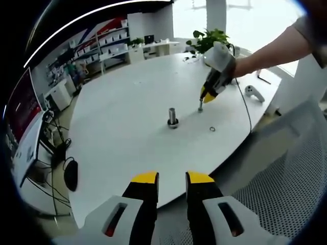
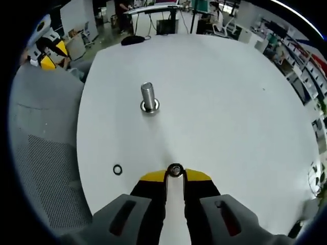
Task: Place the washer onto the threaded stud by aligning its center hole with the stud, sliding it down to the base, and recovering from edge contact or off-axis alignment until the washer reaches the visible bottom stop.
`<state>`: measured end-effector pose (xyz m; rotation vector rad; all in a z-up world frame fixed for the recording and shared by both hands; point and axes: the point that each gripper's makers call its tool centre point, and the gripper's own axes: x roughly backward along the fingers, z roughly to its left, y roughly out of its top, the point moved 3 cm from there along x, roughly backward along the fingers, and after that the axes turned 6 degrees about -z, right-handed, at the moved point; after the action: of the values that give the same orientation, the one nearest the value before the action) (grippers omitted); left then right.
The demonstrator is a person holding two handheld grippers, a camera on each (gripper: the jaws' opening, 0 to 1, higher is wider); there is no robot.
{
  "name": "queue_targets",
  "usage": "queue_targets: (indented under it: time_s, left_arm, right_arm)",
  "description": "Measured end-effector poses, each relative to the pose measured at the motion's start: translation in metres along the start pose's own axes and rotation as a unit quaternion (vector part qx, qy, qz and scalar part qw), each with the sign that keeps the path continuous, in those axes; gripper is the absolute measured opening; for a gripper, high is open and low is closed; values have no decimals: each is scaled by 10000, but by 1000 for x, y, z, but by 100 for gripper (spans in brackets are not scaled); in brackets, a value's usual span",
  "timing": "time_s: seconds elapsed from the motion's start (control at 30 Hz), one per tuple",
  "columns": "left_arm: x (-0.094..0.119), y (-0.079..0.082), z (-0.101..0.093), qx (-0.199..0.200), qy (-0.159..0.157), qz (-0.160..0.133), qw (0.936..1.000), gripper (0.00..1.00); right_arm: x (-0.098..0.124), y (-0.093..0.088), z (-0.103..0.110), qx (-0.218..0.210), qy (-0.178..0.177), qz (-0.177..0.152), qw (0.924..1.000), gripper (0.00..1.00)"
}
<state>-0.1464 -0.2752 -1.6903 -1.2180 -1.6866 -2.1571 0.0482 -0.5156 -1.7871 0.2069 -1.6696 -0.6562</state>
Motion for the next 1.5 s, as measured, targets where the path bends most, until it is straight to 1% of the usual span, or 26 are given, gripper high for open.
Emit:
queue_targets:
  time_s: [0.17, 0.4, 0.73, 0.9, 1.07, 1.17, 1.27, 1.33, 1.37, 1.5]
  left_arm:
    - [0, -1, 0, -8, -7, 35, 10000, 19]
    - [-1, -2, -1, -12, -26, 66, 10000, 19]
    - [-1, -4, -2, -14, -54, 120, 9999, 19]
    - [-1, -4, -3, -24, -81, 134, 9999, 19]
    - [-1, -4, -3, -26, -81, 132, 9999, 19]
    - [-1, -4, -3, -40, -78, 134, 9999, 19]
    - [-1, -3, -3, -35, -72, 116, 9999, 19]
    - [-1, -3, -2, -37, -71, 113, 9999, 19]
    - [-2, -3, -2, -44, -70, 110, 9999, 19]
    - [-1, -2, -2, -40, -68, 87, 9999, 19]
  right_arm:
    - [-9, -6, 3, 36, -34, 190, 9998, 13]
    - [-16, -10, 4, -93, -53, 252, 9996, 14]
    - [-18, -15, 5, -203, -25, 242, 9995, 15]
    - [-13, -17, 6, -242, -47, 209, 9995, 15]
    - [-9, -22, 6, -260, -68, 198, 9994, 17]
    - [-5, -27, 11, -232, -45, 207, 9995, 18]
    - [-2, -27, 18, -356, 6, 112, 9993, 19]
    - [-2, -28, 25, -442, 86, 68, 9990, 20]
    - [-1, -28, 33, -479, 123, 52, 9988, 21]
    - [-3, -30, 51, -456, 258, 30, 9986, 24]
